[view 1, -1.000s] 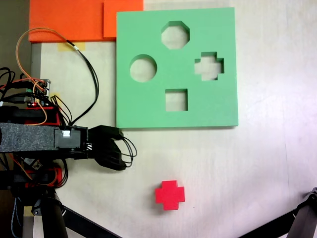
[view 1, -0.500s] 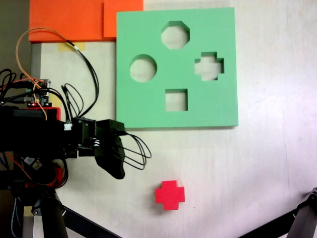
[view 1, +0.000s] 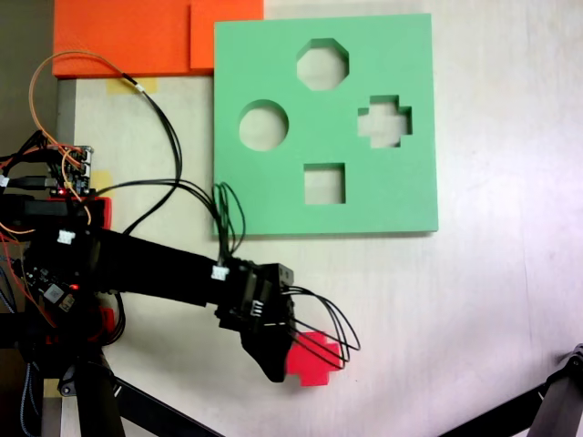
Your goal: Put the cross columnar block into the corresponding hole
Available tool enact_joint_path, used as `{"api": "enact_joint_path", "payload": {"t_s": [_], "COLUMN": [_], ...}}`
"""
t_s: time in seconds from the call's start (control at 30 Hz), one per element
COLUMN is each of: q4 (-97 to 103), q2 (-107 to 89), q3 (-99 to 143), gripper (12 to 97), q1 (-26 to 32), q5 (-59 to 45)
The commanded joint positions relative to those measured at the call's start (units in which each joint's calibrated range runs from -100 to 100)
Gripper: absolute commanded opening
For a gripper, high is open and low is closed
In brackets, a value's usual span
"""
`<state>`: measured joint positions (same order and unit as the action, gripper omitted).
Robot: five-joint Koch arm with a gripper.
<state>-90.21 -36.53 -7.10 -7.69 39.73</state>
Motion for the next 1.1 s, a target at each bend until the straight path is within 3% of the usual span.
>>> {"api": "enact_joint_path", "payload": {"t_s": [0.0, 0.73, 0.83, 1.0, 1.07], "q4": [-2.76, -2.66, -2.76, -5.17, -5.84], "q2": [4.12, 35.97, 36.66, 36.66, 36.66], "q3": [-4.76, -18.02, -17.82, -17.82, -17.82], "gripper": [81.5, 80.5, 71.5, 46.1, 41.7], "q1": [-0.83, -3.71, -3.71, -4.25, -4.49], "q5": [-1.22, -4.54, -4.59, -4.59, -4.59]}}
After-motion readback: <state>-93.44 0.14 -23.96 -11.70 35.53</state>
